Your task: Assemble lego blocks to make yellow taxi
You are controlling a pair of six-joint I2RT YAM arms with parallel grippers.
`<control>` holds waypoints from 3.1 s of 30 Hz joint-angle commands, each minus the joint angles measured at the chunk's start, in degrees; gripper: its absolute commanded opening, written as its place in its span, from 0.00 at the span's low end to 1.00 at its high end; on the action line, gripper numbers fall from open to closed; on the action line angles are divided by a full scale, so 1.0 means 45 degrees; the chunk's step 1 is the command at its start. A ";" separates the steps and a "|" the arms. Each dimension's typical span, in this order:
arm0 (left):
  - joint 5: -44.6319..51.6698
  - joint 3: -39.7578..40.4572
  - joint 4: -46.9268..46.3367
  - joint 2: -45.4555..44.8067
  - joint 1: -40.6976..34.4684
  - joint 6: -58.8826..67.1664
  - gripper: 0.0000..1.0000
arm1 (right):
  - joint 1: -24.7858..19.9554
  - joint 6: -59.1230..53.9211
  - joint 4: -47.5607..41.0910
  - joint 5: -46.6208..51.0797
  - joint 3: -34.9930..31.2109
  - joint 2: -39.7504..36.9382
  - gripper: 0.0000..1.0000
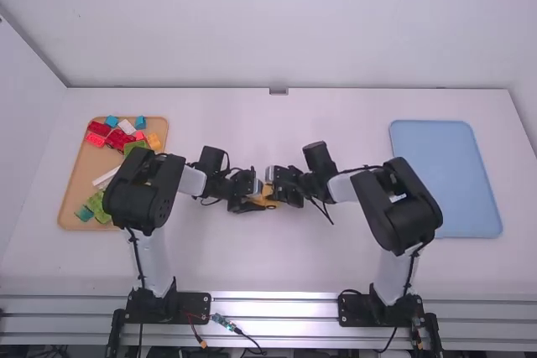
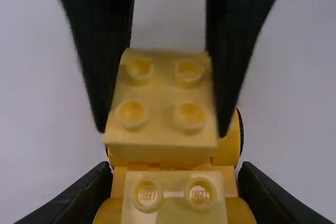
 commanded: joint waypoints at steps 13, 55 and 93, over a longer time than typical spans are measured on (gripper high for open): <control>-0.0423 0.0058 0.0641 0.0179 -0.0107 -0.0194 0.40 | 0.0053 -0.1248 -0.3449 -0.0646 0.1962 0.0666 0.00; -0.0753 0.0058 0.0525 0.0179 -0.0112 -0.0787 0.43 | -0.0146 -0.0622 -0.1384 -0.0073 0.0350 -0.0568 0.00; -0.0510 0.0092 0.0962 0.0179 -0.0107 -0.0592 0.41 | 0.0034 -0.0296 -0.1384 -0.0301 0.0452 -0.0087 0.00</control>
